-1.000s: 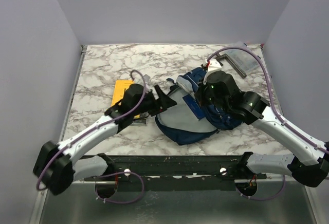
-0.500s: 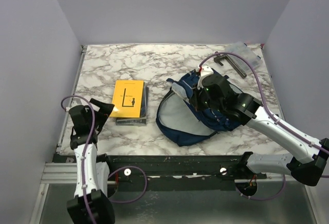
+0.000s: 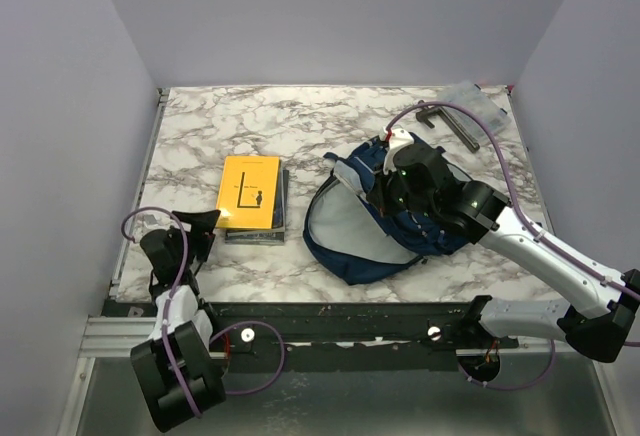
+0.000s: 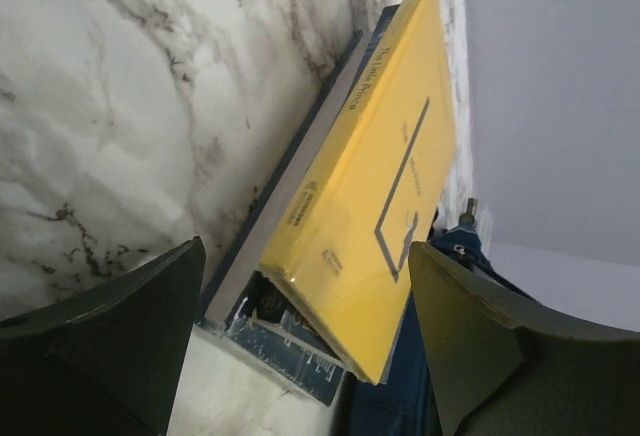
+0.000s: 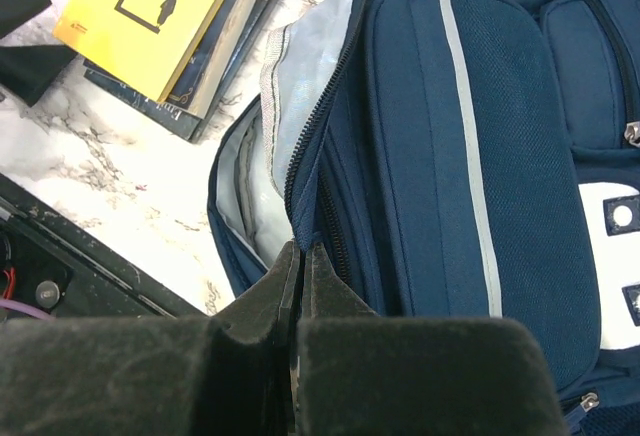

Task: Pack the student bag
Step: Place the book in the student bag.

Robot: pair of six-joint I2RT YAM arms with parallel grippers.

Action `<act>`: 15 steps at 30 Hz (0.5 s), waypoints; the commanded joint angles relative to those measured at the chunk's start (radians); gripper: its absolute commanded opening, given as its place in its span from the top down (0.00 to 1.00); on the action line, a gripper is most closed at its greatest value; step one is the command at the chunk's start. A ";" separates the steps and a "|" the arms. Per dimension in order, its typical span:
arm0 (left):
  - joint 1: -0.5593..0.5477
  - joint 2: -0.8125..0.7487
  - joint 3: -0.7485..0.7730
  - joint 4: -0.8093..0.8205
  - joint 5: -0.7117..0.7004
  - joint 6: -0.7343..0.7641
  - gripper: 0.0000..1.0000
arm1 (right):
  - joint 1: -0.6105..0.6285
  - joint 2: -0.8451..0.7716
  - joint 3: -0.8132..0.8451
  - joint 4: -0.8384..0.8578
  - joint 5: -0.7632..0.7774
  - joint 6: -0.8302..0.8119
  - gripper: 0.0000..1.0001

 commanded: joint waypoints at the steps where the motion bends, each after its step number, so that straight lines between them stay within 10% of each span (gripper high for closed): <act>1: 0.003 0.044 -0.033 0.267 0.018 -0.070 0.18 | 0.001 -0.021 0.056 0.088 -0.038 -0.014 0.99; 15: -0.074 0.396 -0.057 0.567 0.069 -0.181 0.38 | 0.000 -0.021 0.109 0.085 -0.031 -0.032 0.99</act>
